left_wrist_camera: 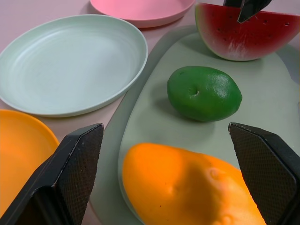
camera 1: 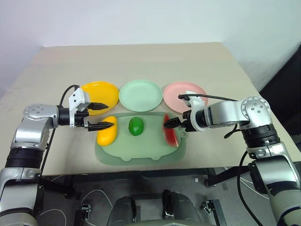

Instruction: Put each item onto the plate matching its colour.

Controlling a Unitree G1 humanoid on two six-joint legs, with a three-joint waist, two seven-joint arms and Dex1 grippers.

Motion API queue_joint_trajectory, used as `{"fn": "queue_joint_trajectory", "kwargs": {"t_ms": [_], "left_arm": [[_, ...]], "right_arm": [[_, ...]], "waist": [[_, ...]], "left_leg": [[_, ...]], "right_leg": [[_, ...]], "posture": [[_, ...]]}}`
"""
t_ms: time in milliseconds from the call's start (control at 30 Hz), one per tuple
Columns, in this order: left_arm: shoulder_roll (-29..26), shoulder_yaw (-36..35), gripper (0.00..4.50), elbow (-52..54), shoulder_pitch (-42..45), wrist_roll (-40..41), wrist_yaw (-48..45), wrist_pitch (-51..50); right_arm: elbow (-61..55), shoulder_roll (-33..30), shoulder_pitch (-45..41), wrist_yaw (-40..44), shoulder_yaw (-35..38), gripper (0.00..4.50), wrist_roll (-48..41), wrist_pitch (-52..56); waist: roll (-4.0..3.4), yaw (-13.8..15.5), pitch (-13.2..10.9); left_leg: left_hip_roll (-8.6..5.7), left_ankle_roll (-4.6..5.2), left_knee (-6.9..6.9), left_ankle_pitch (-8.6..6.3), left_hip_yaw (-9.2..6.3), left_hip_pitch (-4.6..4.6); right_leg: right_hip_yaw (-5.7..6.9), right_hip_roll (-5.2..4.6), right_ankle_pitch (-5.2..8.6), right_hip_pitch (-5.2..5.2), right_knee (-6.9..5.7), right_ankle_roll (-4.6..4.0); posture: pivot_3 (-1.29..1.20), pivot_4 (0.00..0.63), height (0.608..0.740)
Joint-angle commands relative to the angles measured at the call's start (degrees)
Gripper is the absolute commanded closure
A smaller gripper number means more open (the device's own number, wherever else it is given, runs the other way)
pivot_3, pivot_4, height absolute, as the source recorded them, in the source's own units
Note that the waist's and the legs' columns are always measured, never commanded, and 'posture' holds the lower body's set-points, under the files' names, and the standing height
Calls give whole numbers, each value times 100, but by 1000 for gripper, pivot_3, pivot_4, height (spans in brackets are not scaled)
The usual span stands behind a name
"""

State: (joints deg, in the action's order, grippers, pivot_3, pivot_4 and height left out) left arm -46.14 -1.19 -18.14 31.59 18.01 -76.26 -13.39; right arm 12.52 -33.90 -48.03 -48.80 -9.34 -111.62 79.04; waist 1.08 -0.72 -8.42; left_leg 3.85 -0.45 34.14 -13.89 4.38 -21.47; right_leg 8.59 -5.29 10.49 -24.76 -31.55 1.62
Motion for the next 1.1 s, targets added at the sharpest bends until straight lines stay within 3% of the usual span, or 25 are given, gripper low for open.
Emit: {"fn": "queue_joint_trajectory", "kwargs": {"t_ms": [33, 1033, 1100], "left_arm": [[-49, -83, 24, 29, 71, 19, 0, 39], [-92, -114, 24, -10, 3, 22, -22, 68], [-96, -117, 0, -17, 3, 23, -21, 60]], "right_arm": [[-182, -11, 12, -103, -10, 0, -138, -116], [-144, 413, 231, -308, -235, 0, -138, -680], [-96, 398, 207, -285, -266, 383, -116, -709]], "waist": [[0, -1, 0], [-2, -5, -1], [-2, -6, -1]], "left_leg": [[0, 0, 0, 0, 0, 0], [1, -6, -2, -4, 1, -3], [2, -9, -3, -6, 1, -3]], "right_leg": [[0, 0, 0, 0, 0, 0], [0, -8, 0, 0, 13, 0], [0, -8, 0, 0, 15, 0]], "posture": [[0, 150, 740], [0, 150, 740], [0, 150, 740]]}}
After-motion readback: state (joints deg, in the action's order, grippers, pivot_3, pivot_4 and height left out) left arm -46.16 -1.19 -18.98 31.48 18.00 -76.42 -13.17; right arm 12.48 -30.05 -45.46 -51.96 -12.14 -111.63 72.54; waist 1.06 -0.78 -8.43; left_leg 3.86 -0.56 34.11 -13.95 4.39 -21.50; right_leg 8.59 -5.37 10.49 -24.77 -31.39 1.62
